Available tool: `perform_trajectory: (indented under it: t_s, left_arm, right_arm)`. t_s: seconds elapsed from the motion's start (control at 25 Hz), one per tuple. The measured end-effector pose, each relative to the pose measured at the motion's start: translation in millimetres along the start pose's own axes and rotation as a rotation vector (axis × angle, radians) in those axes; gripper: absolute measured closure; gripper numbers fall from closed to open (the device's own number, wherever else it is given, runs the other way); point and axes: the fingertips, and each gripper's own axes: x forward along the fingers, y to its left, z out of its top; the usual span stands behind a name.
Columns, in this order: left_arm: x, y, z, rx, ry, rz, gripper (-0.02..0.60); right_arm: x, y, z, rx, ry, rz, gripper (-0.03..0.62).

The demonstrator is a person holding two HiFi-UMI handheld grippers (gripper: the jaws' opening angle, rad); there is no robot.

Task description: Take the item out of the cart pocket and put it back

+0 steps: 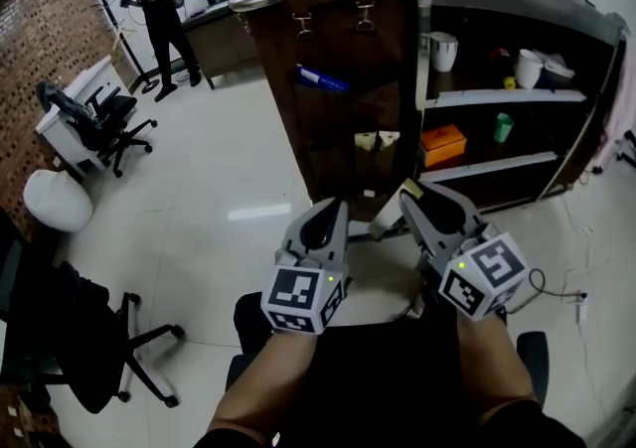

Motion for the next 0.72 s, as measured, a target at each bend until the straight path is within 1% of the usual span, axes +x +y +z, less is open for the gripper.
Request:
perform_trajectory:
  t_s: [0.16, 0.4, 0.52, 0.6, 0.72]
  left_arm:
    - [-5, -1, -17, -0.010, 0.024, 0.002, 0.581]
    - [-11, 11, -21, 0.009, 0.013, 0.019, 0.581]
    - [-12, 16, -25, -0.019, 0.022, 0.029, 0.581]
    - [-11, 15, -26, -0.028, 0.022, 0.023, 0.581]
    - [-9, 10, -23, -0.013, 0.022, 0.012, 0.581]
  right_arm:
    - [-2, 5, -24, -0.013, 0.031, -0.004, 0.496]
    - [-3, 8, -27, -0.018, 0.023, -0.002, 0.496]
    - [-2, 9, -32, -0.016, 0.027, -0.007, 0.496]
    - [-1, 9, -36, -0.012, 0.035, -0.007, 0.496]
    - [-1, 8, -39, -0.011, 0.042, -0.003, 0.496]
